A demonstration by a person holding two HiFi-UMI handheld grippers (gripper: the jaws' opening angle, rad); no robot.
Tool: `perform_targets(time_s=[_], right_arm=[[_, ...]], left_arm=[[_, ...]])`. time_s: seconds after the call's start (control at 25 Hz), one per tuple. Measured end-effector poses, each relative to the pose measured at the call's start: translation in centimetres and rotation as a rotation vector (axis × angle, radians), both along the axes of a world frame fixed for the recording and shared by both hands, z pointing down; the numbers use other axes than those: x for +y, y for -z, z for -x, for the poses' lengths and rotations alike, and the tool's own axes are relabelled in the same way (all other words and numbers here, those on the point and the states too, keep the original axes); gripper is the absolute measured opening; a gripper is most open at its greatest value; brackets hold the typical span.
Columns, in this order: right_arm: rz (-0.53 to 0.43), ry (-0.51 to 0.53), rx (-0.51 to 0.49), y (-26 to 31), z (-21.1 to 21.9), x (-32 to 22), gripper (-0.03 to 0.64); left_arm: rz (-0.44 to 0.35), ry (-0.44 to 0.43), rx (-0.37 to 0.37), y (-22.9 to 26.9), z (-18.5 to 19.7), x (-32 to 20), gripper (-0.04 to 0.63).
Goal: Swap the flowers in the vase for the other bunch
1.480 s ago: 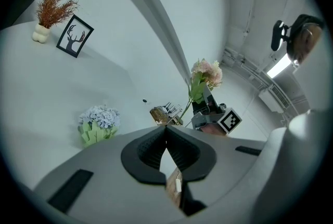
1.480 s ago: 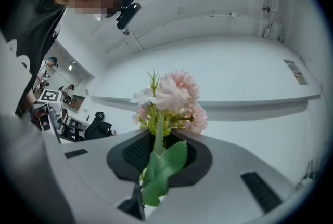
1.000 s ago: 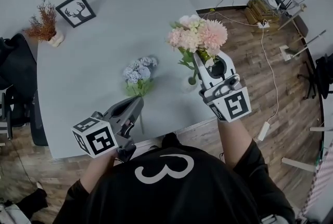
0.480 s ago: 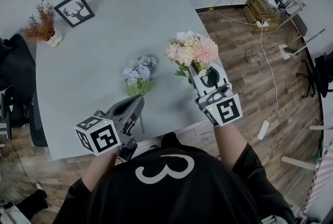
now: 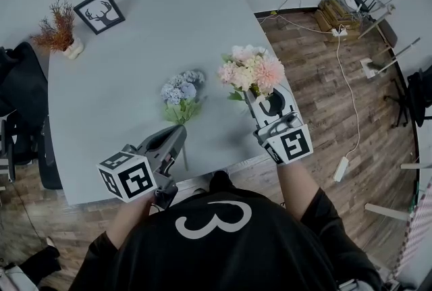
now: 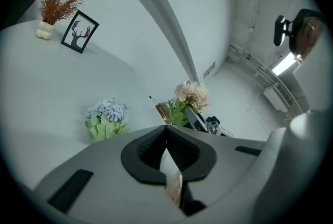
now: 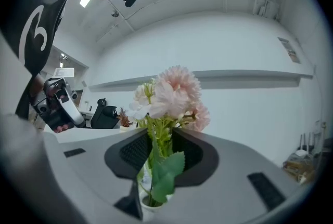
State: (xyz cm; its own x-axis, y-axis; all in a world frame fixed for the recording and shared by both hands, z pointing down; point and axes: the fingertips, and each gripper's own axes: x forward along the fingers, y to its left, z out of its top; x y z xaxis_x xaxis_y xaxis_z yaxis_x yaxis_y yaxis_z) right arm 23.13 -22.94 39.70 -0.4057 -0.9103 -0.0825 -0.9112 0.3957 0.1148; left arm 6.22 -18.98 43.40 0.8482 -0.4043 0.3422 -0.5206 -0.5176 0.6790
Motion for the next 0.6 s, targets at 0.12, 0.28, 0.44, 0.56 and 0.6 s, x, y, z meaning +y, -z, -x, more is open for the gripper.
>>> perform_targets(time_s=[0.12, 0.28, 0.44, 0.56, 0.6], right_arm=[[0.023, -0.009, -0.017, -0.1, -0.1, 0.4, 0.133], [0.078, -0.041, -0.018, -0.8, -0.6, 1.1, 0.138], [0.115, -0.074, -0.058, -0.9, -1.3, 2.1, 0.180], [0.124, -0.095, -0.068, -0.4, -1.7, 3.4, 0.222], [0.127, -0.101, -0.072, -0.1, -1.7, 3.9, 0.226]], left_arm=[[-0.008, 0.003, 0.002, 0.2, 0.3, 0.5, 0.011], [-0.017, 0.006, 0.004, 0.5, 0.7, 1.3, 0.011], [-0.040, 0.006, 0.017, 1.4, 1.0, 2.3, 0.011], [-0.065, -0.001, 0.025, 2.3, 1.3, 3.2, 0.011], [-0.074, -0.002, 0.028, 2.6, 1.4, 3.6, 0.011]])
